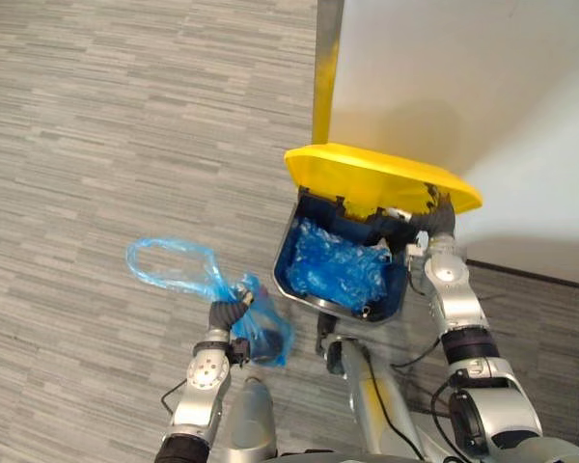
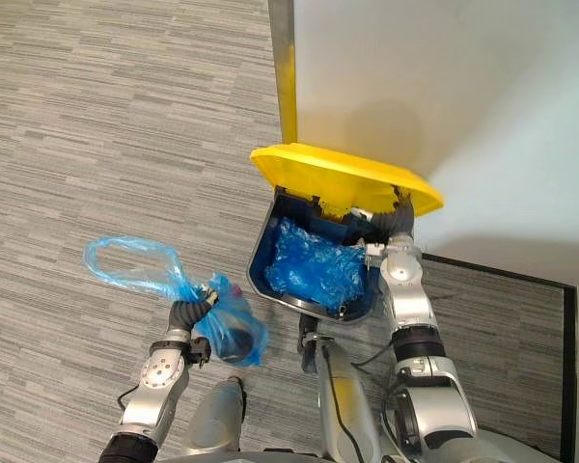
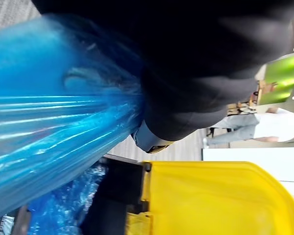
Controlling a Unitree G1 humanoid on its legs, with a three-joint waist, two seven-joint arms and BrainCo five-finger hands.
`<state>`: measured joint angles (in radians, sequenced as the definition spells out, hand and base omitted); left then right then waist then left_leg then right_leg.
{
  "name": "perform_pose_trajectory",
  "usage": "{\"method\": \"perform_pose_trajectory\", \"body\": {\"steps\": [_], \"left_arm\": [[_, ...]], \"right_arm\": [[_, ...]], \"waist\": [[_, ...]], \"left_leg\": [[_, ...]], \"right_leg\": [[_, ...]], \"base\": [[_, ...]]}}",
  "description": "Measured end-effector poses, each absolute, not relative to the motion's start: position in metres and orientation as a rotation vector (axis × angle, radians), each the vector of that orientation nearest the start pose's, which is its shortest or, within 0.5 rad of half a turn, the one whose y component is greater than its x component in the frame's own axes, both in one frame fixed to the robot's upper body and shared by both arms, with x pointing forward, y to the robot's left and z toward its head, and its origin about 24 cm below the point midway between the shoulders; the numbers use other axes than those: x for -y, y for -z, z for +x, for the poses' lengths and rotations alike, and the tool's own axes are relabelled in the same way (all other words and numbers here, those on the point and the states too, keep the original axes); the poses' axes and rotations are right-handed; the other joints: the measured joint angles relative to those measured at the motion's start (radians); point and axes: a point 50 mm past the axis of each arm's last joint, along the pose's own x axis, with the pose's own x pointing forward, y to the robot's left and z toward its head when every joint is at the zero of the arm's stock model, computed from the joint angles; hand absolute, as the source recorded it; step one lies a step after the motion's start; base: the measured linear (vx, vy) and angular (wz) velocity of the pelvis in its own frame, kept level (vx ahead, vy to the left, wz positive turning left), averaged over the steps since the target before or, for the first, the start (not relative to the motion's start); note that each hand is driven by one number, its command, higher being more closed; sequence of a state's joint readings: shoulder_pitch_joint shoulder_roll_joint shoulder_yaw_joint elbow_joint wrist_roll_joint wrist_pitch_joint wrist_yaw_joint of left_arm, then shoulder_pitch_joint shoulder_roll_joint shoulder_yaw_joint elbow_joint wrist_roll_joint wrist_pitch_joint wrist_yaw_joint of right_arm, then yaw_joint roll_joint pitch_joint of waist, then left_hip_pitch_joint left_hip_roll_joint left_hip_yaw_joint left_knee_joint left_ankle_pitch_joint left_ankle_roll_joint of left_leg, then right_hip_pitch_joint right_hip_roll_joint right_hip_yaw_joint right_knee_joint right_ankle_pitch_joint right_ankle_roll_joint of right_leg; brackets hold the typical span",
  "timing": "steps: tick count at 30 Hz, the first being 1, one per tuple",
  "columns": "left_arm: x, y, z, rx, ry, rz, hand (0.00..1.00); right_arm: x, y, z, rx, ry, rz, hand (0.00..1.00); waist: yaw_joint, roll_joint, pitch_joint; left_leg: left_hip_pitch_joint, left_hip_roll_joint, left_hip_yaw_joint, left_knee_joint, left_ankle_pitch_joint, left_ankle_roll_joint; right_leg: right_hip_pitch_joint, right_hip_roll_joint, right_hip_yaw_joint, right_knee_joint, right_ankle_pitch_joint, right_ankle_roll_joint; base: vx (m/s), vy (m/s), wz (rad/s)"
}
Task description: Gather rubbish on tea table into small bin, then transfer packed bag to large trash can.
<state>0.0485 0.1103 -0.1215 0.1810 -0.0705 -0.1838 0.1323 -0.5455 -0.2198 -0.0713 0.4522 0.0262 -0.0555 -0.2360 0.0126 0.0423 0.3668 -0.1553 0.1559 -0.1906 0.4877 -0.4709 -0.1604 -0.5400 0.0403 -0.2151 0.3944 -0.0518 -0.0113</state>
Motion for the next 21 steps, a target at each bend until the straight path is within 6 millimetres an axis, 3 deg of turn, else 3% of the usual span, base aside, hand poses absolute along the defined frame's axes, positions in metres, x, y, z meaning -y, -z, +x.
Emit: {"method": "perform_pose_trajectory", "body": {"steps": [7, 10, 14, 16, 21], "left_arm": [[-0.134, -0.035, 0.248, 0.081, 0.090, -0.003, 1.00], [-0.124, -0.057, 0.251, 0.177, 0.167, -0.003, 1.00], [-0.098, -0.091, 0.267, 0.318, 0.296, -0.009, 1.00], [-0.083, -0.112, 0.275, 0.402, 0.345, -0.005, 1.00], [-0.073, -0.138, 0.283, 0.498, 0.344, -0.001, 1.00]], "right_arm": [[0.183, -0.117, 0.355, 0.178, 0.124, -0.205, 0.00], [0.182, -0.114, 0.356, 0.163, 0.096, -0.219, 0.00], [0.177, -0.102, 0.357, 0.113, 0.041, -0.269, 0.00], [0.173, -0.106, 0.360, 0.120, 0.018, -0.276, 0.00], [0.171, -0.116, 0.364, 0.149, 0.005, -0.287, 0.00]], "waist": [[-0.009, 0.000, 0.000], [-0.019, 0.000, 0.000], [-0.021, -0.001, -0.001], [-0.029, -0.001, -0.001], [-0.052, -0.001, -0.001]], "left_leg": [[0.031, 0.005, -0.013, -0.009, 0.004, 0.001], [0.034, 0.004, -0.012, -0.011, 0.005, 0.000], [0.049, 0.000, -0.010, -0.021, 0.015, 0.014], [0.049, -0.004, 0.000, -0.024, 0.022, 0.010], [0.047, -0.017, 0.005, -0.031, 0.028, 0.015]], "right_leg": [[0.025, 0.010, -0.011, -0.005, 0.004, 0.002], [0.030, 0.007, -0.012, -0.008, 0.004, 0.002], [0.047, -0.002, -0.015, -0.014, 0.004, 0.002], [0.047, -0.009, -0.012, -0.013, 0.005, 0.002], [0.041, -0.018, -0.003, -0.010, 0.015, -0.015]], "base": [[0.01, -0.009, -0.04], [0.00, 0.006, 0.02], [0.01, 0.016, 0.06], [0.00, 0.034, 0.02], [0.03, 0.038, -0.04]]}}
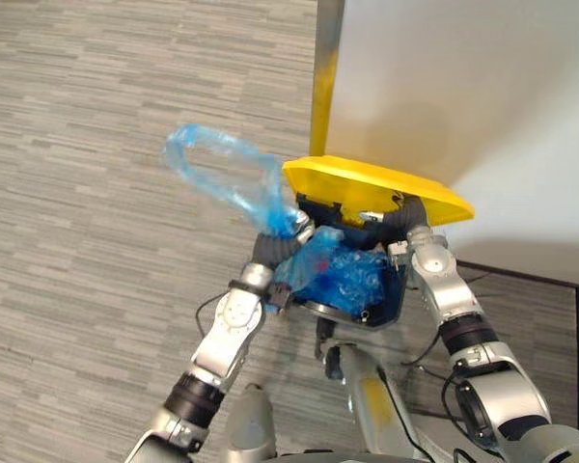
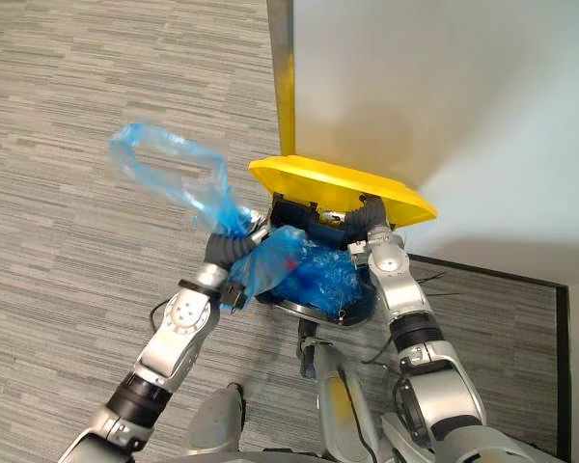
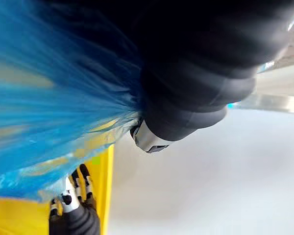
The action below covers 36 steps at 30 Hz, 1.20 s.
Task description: Gather rubbish on tea table into small bin, then transfer packed bag to large trash can.
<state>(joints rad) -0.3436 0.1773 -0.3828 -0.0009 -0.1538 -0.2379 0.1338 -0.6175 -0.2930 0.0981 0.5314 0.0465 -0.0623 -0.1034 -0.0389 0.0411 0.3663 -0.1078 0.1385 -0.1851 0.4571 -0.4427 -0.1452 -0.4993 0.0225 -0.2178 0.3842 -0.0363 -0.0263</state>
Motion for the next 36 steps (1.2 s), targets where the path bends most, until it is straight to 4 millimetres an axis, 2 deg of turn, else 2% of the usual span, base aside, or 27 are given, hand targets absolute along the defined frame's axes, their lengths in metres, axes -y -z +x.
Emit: {"method": "perform_pose_trajectory", "body": {"steps": [3, 6, 11, 14, 16, 17, 21, 24, 32, 36], "left_arm": [[-0.071, -0.145, 0.288, 0.524, 0.333, 0.012, 1.00], [-0.069, -0.140, 0.301, 0.486, 0.326, 0.042, 1.00], [-0.071, -0.116, 0.328, 0.336, 0.305, 0.134, 1.00], [-0.076, -0.105, 0.339, 0.265, 0.289, 0.197, 1.00], [-0.077, -0.098, 0.346, 0.220, 0.286, 0.246, 1.00], [-0.076, -0.091, 0.348, 0.185, 0.296, 0.290, 0.00], [-0.072, -0.077, 0.351, 0.128, 0.362, 0.446, 0.00], [-0.068, -0.072, 0.353, 0.116, 0.393, 0.544, 0.00], [-0.065, -0.067, 0.352, 0.128, 0.409, 0.660, 0.00], [-0.073, -0.060, 0.350, 0.111, 0.393, 0.694, 0.00]], "right_arm": [[0.175, -0.127, 0.367, 0.175, -0.001, -0.337, 0.00], [0.178, -0.139, 0.371, 0.203, -0.012, -0.369, 0.00], [0.172, -0.161, 0.377, 0.262, -0.036, -0.416, 0.00], [0.169, -0.187, 0.383, 0.328, -0.031, -0.426, 0.00], [0.168, -0.203, 0.387, 0.366, -0.024, -0.438, 0.00], [0.166, -0.210, 0.390, 0.373, -0.024, -0.460, 0.00], [0.162, -0.224, 0.395, 0.395, -0.022, -0.498, 0.00], [0.158, -0.227, 0.396, 0.413, -0.004, -0.484, 0.00], [0.148, -0.223, 0.394, 0.421, -0.017, -0.502, 0.00], [0.149, -0.204, 0.385, 0.409, -0.035, -0.525, 0.00]], "waist": [[-0.004, 0.000, 0.000], [-0.007, -0.001, 0.000], [-0.039, -0.005, 0.011], [-0.059, -0.014, 0.035], [-0.062, -0.014, 0.055], [-0.067, -0.014, 0.060], [-0.070, -0.013, 0.082], [-0.079, -0.010, 0.106], [-0.084, -0.010, 0.106], [-0.085, -0.010, 0.106]], "left_leg": [[-0.012, -0.005, 0.013, -0.003, 0.002, 0.003], [-0.028, -0.014, 0.021, -0.003, 0.002, 0.003], [-0.067, -0.022, 0.023, -0.002, 0.002, 0.003], [-0.088, -0.035, 0.031, 0.004, 0.002, 0.003], [-0.099, -0.041, 0.050, 0.015, 0.002, 0.003], [-0.111, -0.047, 0.057, 0.020, 0.001, 0.004], [-0.141, -0.048, 0.104, 0.054, -0.020, 0.019], [-0.145, -0.051, 0.140, 0.079, -0.036, 0.034], [-0.137, -0.060, 0.159, 0.095, -0.045, 0.045], [-0.085, -0.057, 0.151, 0.083, -0.044, 0.045]], "right_leg": [[-0.020, -0.007, 0.014, 0.004, 0.000, 0.000], [-0.045, -0.011, 0.027, 0.014, 0.000, 0.000], [-0.087, -0.020, 0.031, 0.020, 0.000, 0.000], [-0.119, -0.026, 0.048, 0.031, 0.000, 0.000], [-0.140, -0.026, 0.064, 0.037, 0.003, 0.000], [-0.157, -0.026, 0.075, 0.040, 0.005, 0.003], [-0.191, -0.005, 0.115, 0.025, 0.029, 0.009], [-0.193, 0.009, 0.150, 0.011, 0.048, 0.020], [-0.187, 0.008, 0.169, 0.014, 0.055, 0.010], [-0.130, 0.007, 0.160, 0.007, 0.055, 0.010]], "base": [[0.03, 0.033, -0.08], [0.04, 0.036, -0.10], [0.04, 0.020, -0.01], [0.04, 0.027, -0.10], [0.04, 0.029, -0.23], [0.02, 0.024, -0.20], [0.04, 0.041, -0.36], [0.01, 0.071, -0.37], [0.00, 0.021, -0.08], [-0.02, -0.014, 0.06]]}}
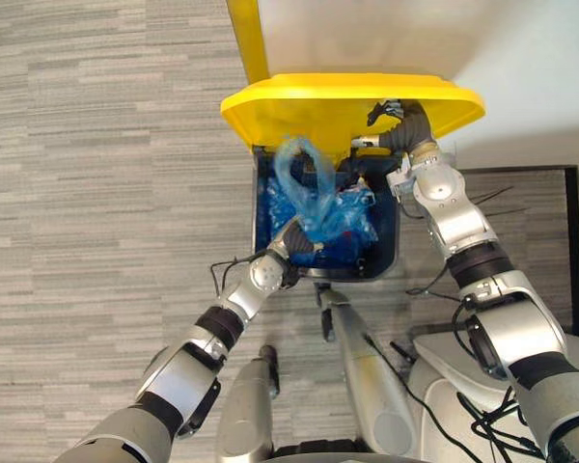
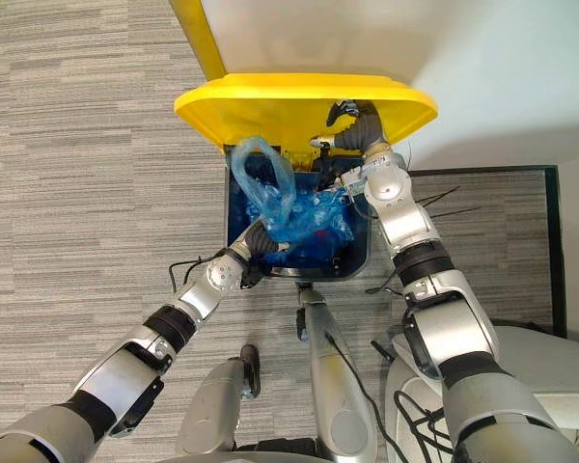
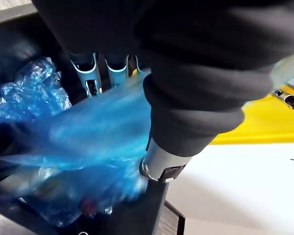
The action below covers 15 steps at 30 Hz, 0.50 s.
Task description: Gather rubbish on tea table into small bin, then transfer packed bag to large trash can.
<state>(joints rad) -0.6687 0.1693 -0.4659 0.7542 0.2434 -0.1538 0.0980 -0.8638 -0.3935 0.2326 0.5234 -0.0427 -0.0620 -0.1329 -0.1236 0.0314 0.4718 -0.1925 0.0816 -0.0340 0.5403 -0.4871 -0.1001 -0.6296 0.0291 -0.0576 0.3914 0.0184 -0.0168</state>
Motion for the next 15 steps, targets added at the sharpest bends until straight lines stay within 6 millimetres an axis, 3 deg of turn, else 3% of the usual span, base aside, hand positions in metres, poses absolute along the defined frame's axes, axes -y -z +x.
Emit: {"method": "perform_pose_trajectory", "body": {"steps": [4, 7, 10, 12, 14, 15], "left_arm": [[-0.088, -0.043, 0.341, 0.051, 0.353, 0.662, 0.00], [-0.109, -0.017, 0.326, -0.042, 0.307, 0.641, 0.00], [-0.133, 0.011, 0.301, -0.146, 0.247, 0.591, 0.00], [-0.154, 0.033, 0.274, -0.233, 0.172, 0.524, 0.00], [-0.175, 0.048, 0.253, -0.308, 0.090, 0.463, 0.00], [-0.191, 0.056, 0.237, -0.358, 0.021, 0.419, 0.00]], "right_arm": [[0.152, -0.177, 0.374, 0.365, -0.040, -0.487, 0.00], [0.152, -0.142, 0.364, 0.275, -0.059, -0.458, 0.00], [0.152, -0.097, 0.343, 0.160, -0.097, -0.435, 0.00], [0.157, -0.056, 0.317, 0.041, -0.093, -0.385, 0.00], [0.160, -0.031, 0.299, -0.042, -0.107, -0.369, 0.00], [0.166, -0.015, 0.285, -0.102, -0.109, -0.365, 0.00]], "waist": [[-0.005, 0.001, -0.007], [0.003, 0.000, -0.029], [0.017, -0.001, -0.030], [0.038, -0.021, -0.057], [0.056, -0.049, -0.095], [0.059, -0.061, -0.104]], "left_leg": [[0.042, -0.003, -0.022, -0.001, 0.002, 0.002], [0.072, -0.008, -0.034, -0.006, 0.013, -0.009], [0.156, -0.014, -0.036, -0.028, 0.020, -0.011], [0.212, -0.042, -0.025, -0.040, 0.031, 0.010], [0.228, -0.071, 0.000, -0.051, 0.044, 0.033], [0.241, -0.086, 0.017, -0.046, 0.055, 0.052]], "right_leg": [[0.059, -0.014, -0.021, -0.013, 0.001, 0.002], [0.093, -0.022, -0.030, -0.014, 0.001, 0.002], [0.176, -0.028, -0.039, -0.019, 0.001, 0.002], [0.226, -0.044, -0.023, -0.016, 0.006, 0.008], [0.229, -0.057, 0.001, -0.029, 0.033, 0.048], [0.257, -0.065, 0.010, -0.081, 0.083, 0.101]], "base": [[-0.06, -0.011, 0.20], [-0.04, -0.032, 0.14], [-0.04, -0.007, 0.11], [-0.11, 0.040, -0.06], [-0.15, 0.060, -0.27], [-0.26, 0.088, -0.77]]}}
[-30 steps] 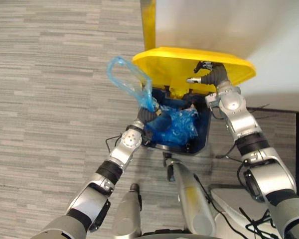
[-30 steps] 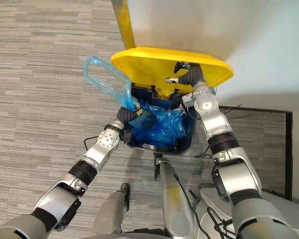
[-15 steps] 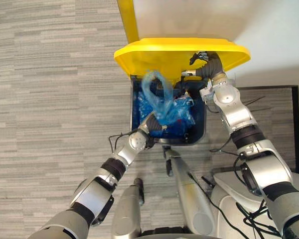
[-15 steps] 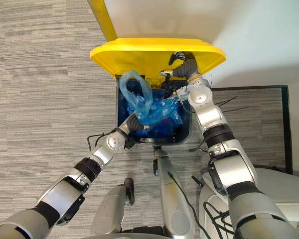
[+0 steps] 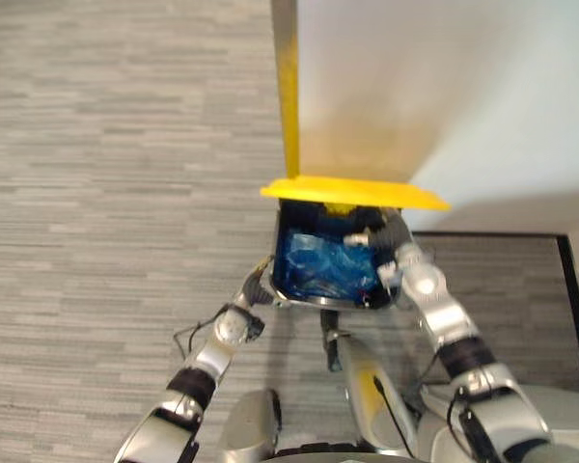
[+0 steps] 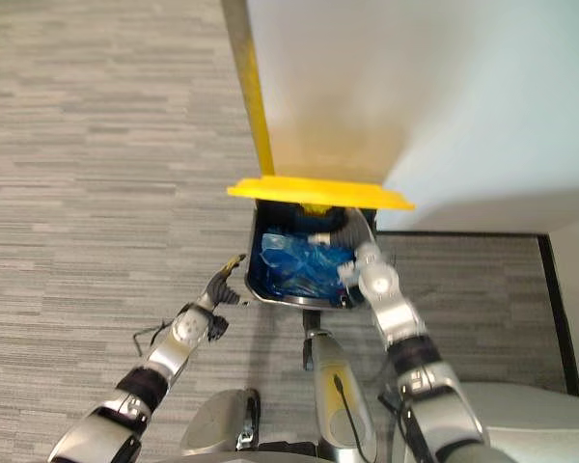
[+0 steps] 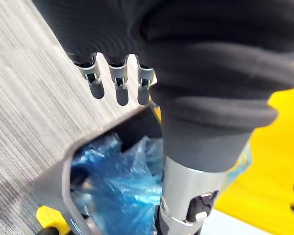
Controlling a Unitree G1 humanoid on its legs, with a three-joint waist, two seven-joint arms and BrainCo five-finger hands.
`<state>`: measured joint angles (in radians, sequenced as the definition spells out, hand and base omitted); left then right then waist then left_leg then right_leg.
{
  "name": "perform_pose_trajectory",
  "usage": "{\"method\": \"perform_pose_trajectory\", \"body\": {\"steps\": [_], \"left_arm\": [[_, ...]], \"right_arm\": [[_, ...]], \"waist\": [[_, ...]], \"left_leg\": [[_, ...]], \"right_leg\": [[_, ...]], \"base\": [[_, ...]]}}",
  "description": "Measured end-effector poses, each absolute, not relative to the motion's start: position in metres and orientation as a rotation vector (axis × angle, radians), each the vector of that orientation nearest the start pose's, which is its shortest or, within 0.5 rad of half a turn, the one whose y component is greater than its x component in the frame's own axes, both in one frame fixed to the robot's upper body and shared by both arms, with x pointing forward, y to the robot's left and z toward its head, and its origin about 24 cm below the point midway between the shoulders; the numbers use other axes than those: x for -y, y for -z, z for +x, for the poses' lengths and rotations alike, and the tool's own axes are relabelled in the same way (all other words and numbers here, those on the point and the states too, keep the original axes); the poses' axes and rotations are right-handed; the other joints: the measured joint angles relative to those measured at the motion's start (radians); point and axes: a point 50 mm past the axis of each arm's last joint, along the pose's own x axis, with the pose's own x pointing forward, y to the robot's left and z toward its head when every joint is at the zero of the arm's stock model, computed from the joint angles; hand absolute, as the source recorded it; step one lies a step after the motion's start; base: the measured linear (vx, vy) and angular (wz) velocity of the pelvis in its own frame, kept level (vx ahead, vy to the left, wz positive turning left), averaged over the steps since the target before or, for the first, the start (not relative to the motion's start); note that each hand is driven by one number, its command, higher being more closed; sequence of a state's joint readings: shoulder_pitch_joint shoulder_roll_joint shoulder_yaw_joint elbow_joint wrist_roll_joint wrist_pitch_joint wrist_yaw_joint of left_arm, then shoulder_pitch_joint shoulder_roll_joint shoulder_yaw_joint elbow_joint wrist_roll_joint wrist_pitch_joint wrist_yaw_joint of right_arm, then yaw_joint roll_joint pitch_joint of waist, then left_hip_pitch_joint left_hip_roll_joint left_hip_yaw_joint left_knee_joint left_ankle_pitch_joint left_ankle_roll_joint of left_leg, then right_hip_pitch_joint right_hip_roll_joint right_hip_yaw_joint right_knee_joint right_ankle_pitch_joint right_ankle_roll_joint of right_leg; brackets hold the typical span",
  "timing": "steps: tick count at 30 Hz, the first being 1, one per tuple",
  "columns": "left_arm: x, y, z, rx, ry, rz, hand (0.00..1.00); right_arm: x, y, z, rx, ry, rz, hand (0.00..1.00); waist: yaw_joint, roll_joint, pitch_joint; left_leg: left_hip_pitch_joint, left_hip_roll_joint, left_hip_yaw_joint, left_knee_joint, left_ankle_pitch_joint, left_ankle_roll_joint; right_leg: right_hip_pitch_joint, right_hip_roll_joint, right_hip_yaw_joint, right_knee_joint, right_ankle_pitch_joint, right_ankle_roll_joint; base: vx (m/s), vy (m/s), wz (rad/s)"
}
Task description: Gather rubbish on tea table into small bin, then transfer packed bag to large trash can.
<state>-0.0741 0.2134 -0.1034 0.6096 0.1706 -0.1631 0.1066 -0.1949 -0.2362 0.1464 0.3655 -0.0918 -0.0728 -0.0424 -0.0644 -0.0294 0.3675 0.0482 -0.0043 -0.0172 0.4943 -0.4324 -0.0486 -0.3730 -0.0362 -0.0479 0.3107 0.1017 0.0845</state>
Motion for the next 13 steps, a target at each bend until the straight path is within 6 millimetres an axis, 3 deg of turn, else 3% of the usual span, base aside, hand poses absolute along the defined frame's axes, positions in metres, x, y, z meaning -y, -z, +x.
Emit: {"method": "perform_pose_trajectory", "body": {"steps": [1, 2, 3, 4, 6, 7, 8, 9, 10, 13], "left_arm": [[-0.210, 0.064, 0.214, -0.406, -0.065, 0.364, 0.00], [-0.216, 0.068, 0.204, -0.433, -0.091, 0.344, 0.00], [-0.224, 0.075, 0.190, -0.477, -0.124, 0.320, 0.00], [-0.231, 0.080, 0.177, -0.515, -0.162, 0.292, 0.00], [-0.237, 0.084, 0.163, -0.546, -0.203, 0.252, 0.00], [-0.239, 0.085, 0.155, -0.556, -0.224, 0.220, 0.00], [-0.241, 0.084, 0.151, -0.556, -0.231, 0.210, 0.00], [-0.244, 0.080, 0.148, -0.542, -0.247, 0.197, 0.00], [-0.241, 0.079, 0.148, -0.531, -0.264, 0.162, 0.00], [-0.225, 0.084, 0.143, -0.542, -0.260, 0.088, 0.00]], "right_arm": [[0.174, 0.001, 0.271, -0.164, -0.097, -0.370, 0.00], [0.177, 0.006, 0.265, -0.187, -0.097, -0.374, 0.00], [0.184, 0.014, 0.256, -0.225, -0.081, -0.376, 0.00], [0.196, 0.028, 0.239, -0.290, -0.041, -0.364, 0.00], [0.208, 0.048, 0.213, -0.391, -0.012, -0.360, 0.00], [0.209, 0.059, 0.196, -0.445, 0.000, -0.349, 0.00], [0.208, 0.064, 0.188, -0.471, 0.001, -0.344, 0.00], [0.205, 0.071, 0.176, -0.507, -0.004, -0.325, 0.00], [0.205, 0.077, 0.165, -0.542, 0.006, -0.304, 0.00], [0.208, 0.083, 0.152, -0.580, 0.034, -0.286, 0.00]], "waist": [[0.020, -0.008, -0.011], [0.028, -0.003, -0.009], [0.025, -0.005, -0.012], [0.022, 0.008, -0.027], [0.025, 0.018, -0.055], [0.025, 0.011, -0.087], [0.026, 0.003, -0.101], [0.030, -0.012, -0.114], [0.035, -0.018, -0.120], [0.060, 0.008, -0.184]], "left_leg": [[-0.003, 0.024, 0.065, -0.002, 0.018, 0.032], [-0.002, 0.028, 0.087, -0.002, 0.023, 0.040], [-0.005, 0.036, 0.102, -0.003, 0.031, 0.055], [-0.022, 0.052, 0.103, -0.012, 0.052, 0.063], [-0.043, 0.076, 0.096, -0.061, 0.100, 0.049], [-0.070, 0.089, 0.092, -0.094, 0.135, 0.039], [-0.085, 0.095, 0.089, -0.103, 0.149, 0.031], [-0.114, 0.105, 0.088, -0.108, 0.169, 0.013], [-0.128, 0.114, 0.089, -0.125, 0.194, -0.003], [-0.127, 0.151, 0.128, -0.224, 0.249, -0.019]], "right_leg": [[0.038, 0.006, -0.037, -0.100, 0.102, 0.055], [0.033, 0.001, -0.076, -0.057, 0.088, 0.020], [0.023, -0.016, -0.114, 0.075, 0.029, -0.058], [0.015, -0.039, -0.132, 0.258, -0.057, -0.092], [0.022, -0.067, -0.125, 0.474, -0.158, -0.085], [0.051, -0.082, -0.097, 0.534, -0.180, -0.077], [0.075, -0.091, -0.084, 0.536, -0.188, -0.069], [0.117, -0.109, -0.079, 0.498, -0.224, -0.035], [0.126, -0.102, -0.121, 0.437, -0.238, -0.032], [0.177, -0.038, -0.130, 0.225, -0.245, -0.034]], "base": [[-0.37, 0.062, -0.88], [-0.37, 0.027, -0.89], [-0.43, -0.003, -0.43], [-0.26, 0.002, -0.20], [-0.24, -0.052, -0.07], [-0.19, -0.108, -0.05], [-0.07, -0.120, -0.04], [-0.14, -0.204, -0.04], [-0.14, -0.208, -0.07], [-0.10, -0.128, -0.37]]}}
